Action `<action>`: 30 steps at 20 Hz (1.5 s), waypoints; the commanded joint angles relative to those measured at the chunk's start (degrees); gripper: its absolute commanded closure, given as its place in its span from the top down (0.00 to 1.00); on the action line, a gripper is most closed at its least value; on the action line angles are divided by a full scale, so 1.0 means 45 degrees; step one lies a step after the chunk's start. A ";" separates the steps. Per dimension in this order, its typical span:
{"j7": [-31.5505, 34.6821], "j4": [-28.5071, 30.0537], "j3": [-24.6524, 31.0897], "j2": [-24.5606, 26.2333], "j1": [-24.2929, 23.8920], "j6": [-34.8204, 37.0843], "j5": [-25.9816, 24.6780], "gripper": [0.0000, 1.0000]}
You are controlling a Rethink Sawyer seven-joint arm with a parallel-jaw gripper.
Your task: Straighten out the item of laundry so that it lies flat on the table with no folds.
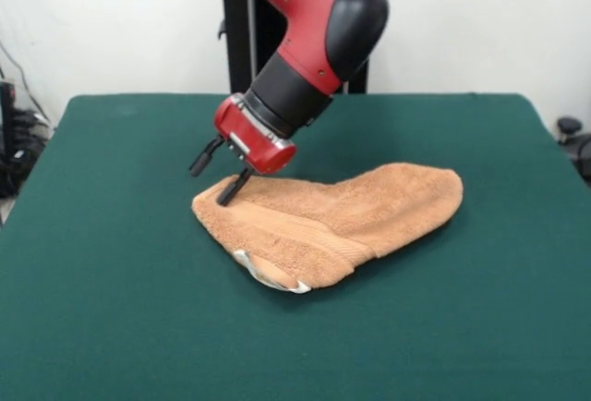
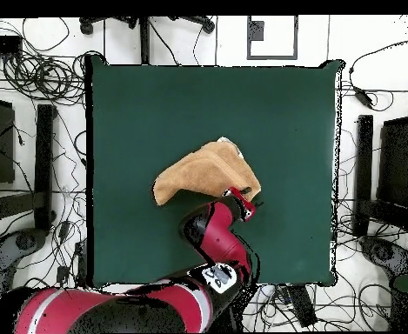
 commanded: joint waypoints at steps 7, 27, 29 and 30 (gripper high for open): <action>0.4236 -0.0614 0.1995 0.0598 0.0420 -0.1545 0.1017 1.00; 0.5180 -0.0830 0.2295 0.1022 0.0906 -0.2340 0.2241 1.00; 0.5411 -0.0752 0.2372 0.0853 0.0903 -0.2305 0.2233 1.00; 0.5586 -0.0710 0.2404 0.0743 0.0856 -0.2339 0.2122 1.00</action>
